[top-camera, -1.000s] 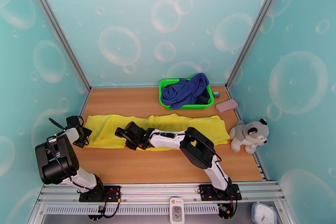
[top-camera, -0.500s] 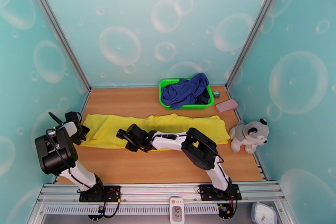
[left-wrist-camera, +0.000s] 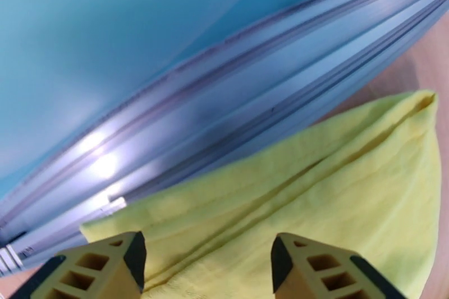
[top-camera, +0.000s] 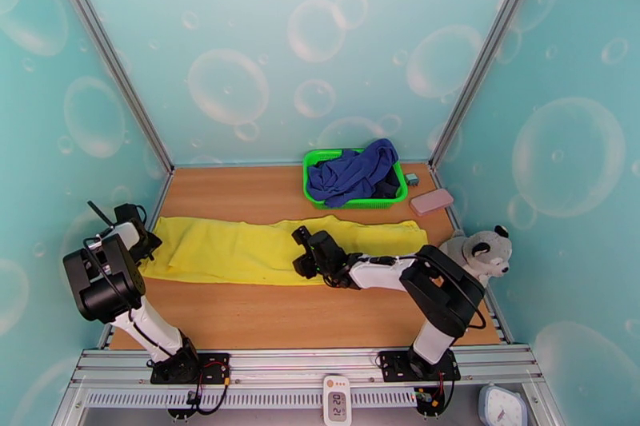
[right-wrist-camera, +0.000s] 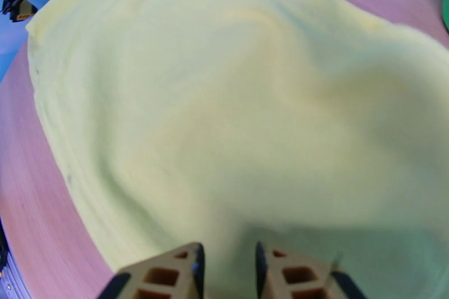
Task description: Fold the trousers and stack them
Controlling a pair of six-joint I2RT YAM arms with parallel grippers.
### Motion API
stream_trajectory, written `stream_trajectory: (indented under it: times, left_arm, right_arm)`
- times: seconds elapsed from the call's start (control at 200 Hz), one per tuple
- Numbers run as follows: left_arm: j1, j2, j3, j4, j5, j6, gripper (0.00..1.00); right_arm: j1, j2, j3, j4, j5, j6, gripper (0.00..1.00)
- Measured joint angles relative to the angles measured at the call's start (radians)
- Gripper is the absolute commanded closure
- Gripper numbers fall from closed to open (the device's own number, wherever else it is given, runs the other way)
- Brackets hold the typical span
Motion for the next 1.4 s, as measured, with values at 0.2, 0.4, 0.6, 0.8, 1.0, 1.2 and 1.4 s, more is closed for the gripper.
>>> stream_trajectory:
  times: [0.2,0.4,0.6,0.8,1.0,1.2,1.4]
  left_arm:
    - [-0.063,-0.086,-0.03,-0.021,-0.023,0.009,0.5]
    - [-0.074,-0.131,-0.141,-0.045,-0.007,-0.013,0.52]
    - [-0.06,-0.118,-0.161,-0.059,-0.04,-0.012,0.52]
    - [-0.046,-0.097,-0.161,-0.058,-0.068,-0.012,0.51]
    - [-0.031,-0.089,-0.161,-0.051,-0.078,-0.008,0.52]
    - [-0.027,-0.062,-0.168,-0.031,-0.07,0.0,0.59]
    - [-0.027,-0.055,-0.168,-0.011,-0.059,0.02,0.83]
  right_arm:
    - [-0.009,-0.048,-0.011,-0.022,0.035,0.023,0.68]
    - [0.002,-0.053,0.044,-0.059,0.026,0.023,0.68]
    - [-0.002,-0.054,0.065,-0.078,0.027,0.031,0.67]
    - [-0.046,-0.086,-0.034,-0.042,0.003,0.084,0.67]
    - [-0.068,-0.099,-0.087,-0.027,-0.009,0.109,0.67]
    - [-0.068,-0.099,-0.085,-0.007,-0.027,0.109,0.67]
    - [-0.08,-0.099,-0.076,-0.001,-0.033,0.113,0.67]
